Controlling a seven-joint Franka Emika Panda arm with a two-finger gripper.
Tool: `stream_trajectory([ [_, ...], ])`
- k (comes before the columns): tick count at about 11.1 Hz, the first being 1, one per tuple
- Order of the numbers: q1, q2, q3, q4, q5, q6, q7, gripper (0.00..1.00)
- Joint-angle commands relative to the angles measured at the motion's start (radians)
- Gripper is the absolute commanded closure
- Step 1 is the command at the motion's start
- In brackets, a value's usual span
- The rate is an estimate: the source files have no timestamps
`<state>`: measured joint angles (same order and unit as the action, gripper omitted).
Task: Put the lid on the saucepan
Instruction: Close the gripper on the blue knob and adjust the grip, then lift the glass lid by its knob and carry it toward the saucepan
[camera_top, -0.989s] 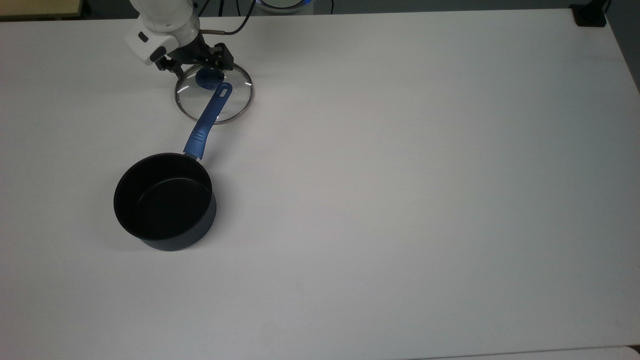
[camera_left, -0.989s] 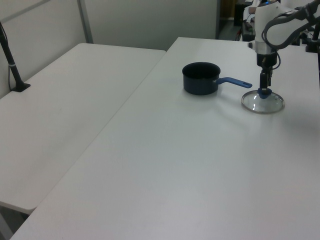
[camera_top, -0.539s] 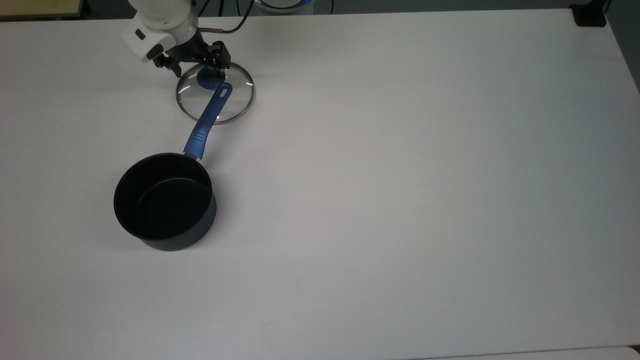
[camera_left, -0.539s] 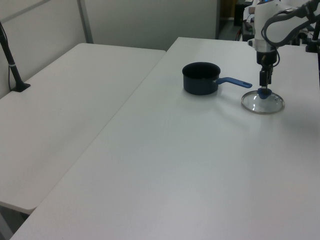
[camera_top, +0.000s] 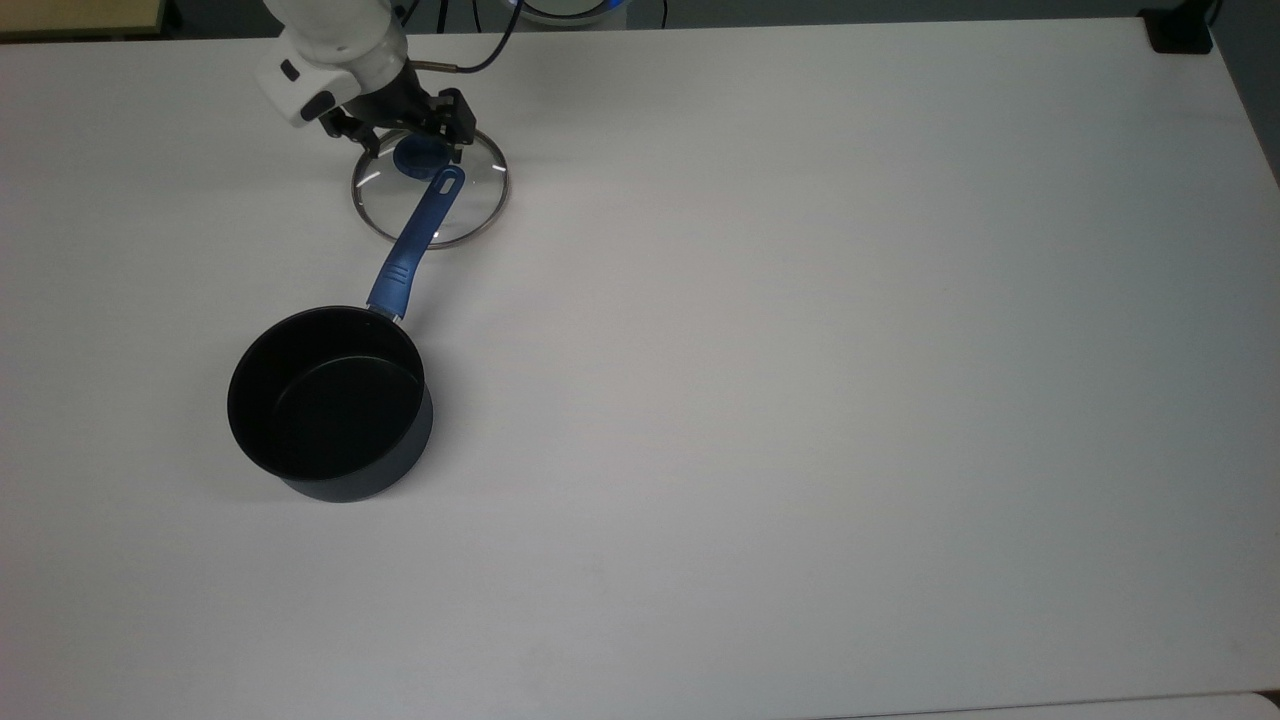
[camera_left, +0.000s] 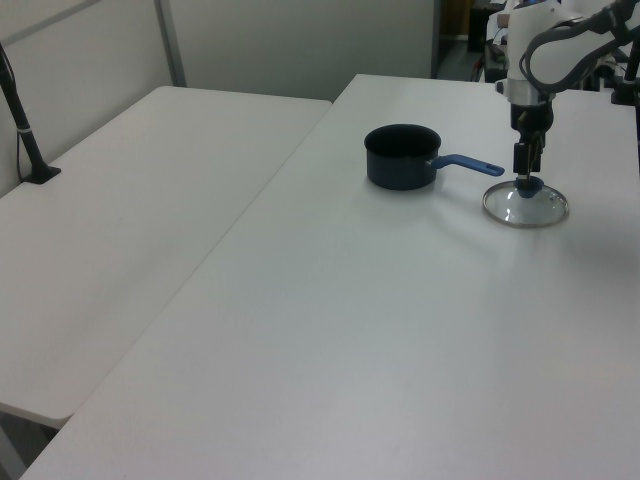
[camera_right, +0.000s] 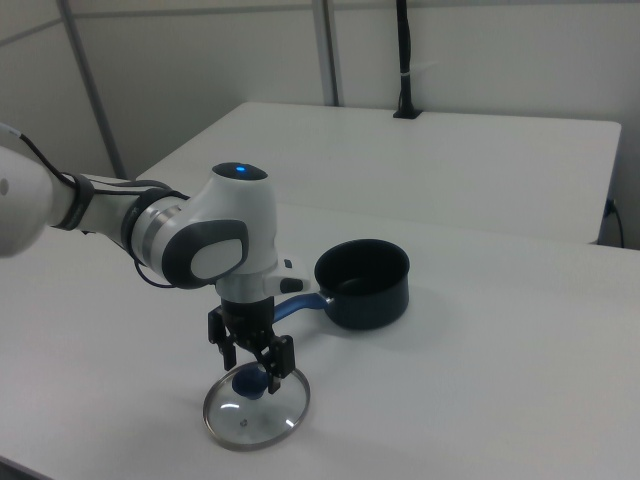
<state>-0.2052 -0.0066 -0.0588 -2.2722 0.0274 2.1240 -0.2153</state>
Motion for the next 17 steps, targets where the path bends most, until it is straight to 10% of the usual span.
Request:
stream_trajectory([
  [1, 0.015, 0.025, 0.02, 0.002, 0.014, 0.014, 0.031, 0.05],
  [4, 0.026, 0.043, 0.02, 0.0, 0.003, 0.034, 0.031, 0.13],
  [7, 0.026, 0.039, 0.02, 0.0, 0.003, 0.036, 0.031, 0.45],
  [17, -0.055, -0.01, 0.011, 0.028, -0.135, -0.118, -0.073, 0.54],
])
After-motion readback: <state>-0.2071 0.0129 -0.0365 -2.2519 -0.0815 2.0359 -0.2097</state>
